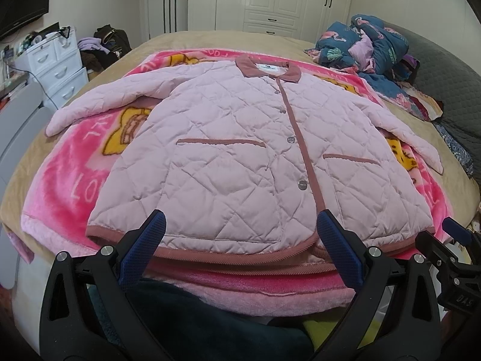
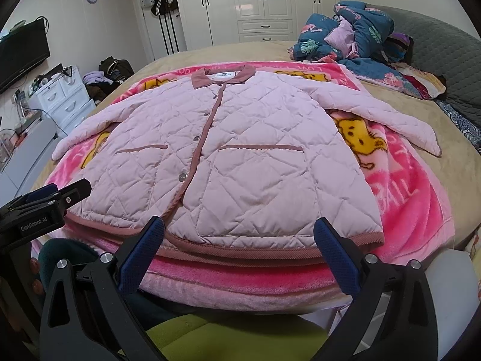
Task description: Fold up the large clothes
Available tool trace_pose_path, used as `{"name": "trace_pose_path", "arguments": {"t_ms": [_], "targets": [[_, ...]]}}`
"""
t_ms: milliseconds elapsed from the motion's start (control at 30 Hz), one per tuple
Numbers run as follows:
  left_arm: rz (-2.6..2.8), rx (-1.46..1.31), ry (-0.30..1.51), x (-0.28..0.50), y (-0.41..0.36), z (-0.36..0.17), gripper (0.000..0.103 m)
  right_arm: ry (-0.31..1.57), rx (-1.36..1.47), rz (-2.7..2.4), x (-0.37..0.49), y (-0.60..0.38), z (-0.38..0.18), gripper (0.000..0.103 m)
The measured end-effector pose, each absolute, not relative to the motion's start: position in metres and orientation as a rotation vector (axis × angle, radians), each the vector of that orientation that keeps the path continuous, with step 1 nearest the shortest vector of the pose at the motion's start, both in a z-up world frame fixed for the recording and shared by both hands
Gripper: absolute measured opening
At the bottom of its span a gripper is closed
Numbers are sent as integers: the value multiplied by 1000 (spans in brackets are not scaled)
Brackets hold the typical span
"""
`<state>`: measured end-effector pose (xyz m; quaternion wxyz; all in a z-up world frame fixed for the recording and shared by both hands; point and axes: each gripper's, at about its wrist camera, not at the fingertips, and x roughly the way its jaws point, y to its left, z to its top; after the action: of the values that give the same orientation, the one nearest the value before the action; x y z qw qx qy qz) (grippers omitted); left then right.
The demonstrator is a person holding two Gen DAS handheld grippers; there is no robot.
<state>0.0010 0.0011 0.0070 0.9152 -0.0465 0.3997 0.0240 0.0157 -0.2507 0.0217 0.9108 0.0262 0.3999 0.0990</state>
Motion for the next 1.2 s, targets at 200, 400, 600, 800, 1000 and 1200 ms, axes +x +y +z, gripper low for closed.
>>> {"name": "trace_pose_path", "arguments": {"t_ms": [200, 400, 600, 800, 1000, 1200], "targets": [[49, -97, 823, 1, 1, 7, 94, 826, 56, 205, 15, -250, 21, 99], [47, -98, 821, 1, 2, 7, 94, 826, 57, 204, 15, -251, 21, 99], [47, -98, 819, 0, 1, 6, 94, 827, 54, 206, 16, -251, 22, 99], [47, -98, 819, 0, 1, 7, 94, 827, 52, 208, 14, -251, 21, 99], [47, -97, 820, 0, 2, 7, 94, 828, 55, 208, 15, -251, 21, 99], [45, -100, 818, 0, 2, 7, 94, 830, 59, 207, 14, -251, 19, 99]]}}
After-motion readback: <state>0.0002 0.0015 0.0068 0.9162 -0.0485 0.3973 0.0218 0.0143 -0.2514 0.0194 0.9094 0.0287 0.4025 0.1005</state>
